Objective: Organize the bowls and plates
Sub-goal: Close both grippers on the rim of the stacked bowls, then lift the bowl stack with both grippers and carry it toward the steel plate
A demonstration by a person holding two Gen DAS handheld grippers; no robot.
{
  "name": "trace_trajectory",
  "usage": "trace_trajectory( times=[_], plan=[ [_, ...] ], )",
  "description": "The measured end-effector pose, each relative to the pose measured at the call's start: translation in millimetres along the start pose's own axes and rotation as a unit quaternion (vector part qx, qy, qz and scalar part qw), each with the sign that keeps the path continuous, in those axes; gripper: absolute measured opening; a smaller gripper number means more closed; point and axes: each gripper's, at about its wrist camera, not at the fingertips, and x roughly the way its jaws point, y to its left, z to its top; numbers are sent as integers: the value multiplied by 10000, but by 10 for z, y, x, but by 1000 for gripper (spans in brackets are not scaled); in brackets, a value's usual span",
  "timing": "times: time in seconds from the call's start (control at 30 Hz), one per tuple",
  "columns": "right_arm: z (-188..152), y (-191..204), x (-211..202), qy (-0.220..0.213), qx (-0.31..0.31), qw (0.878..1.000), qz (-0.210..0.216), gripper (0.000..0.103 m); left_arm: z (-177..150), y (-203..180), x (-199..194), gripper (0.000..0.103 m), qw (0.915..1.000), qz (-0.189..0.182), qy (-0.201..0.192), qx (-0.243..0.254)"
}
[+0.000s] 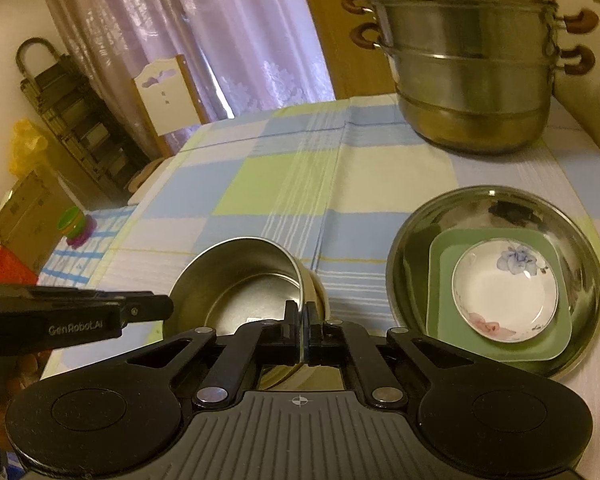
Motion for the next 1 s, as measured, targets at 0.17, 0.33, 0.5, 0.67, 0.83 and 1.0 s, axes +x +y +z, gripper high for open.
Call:
trace_trajectory(
  times=[0.17, 0.33, 0.5, 0.67, 0.83, 1.0],
  plan=[
    [41, -53, 63, 23, 128, 9999, 59, 4, 27, 11, 62, 13, 9999, -82, 87, -9],
    [63, -100, 141, 51, 233, 9996, 143, 7, 50, 28, 140, 13, 9997, -175, 192, -41],
    [72, -153, 225, 174, 389, 9989, 199, 11, 54, 39, 217, 13, 9992, -249, 307, -43],
    [88, -211, 267, 278, 705, 9967, 283, 11, 95, 83, 284, 10, 9983, -318, 478, -106],
    [191, -222, 273, 554, 1125, 9919, 178, 11, 190, 105, 336, 9, 9972, -346, 662, -69],
    [317, -214, 267, 934, 1462, 9848, 27, 11, 263, 97, 402, 8, 9964, -293, 789, 80]
  ],
)
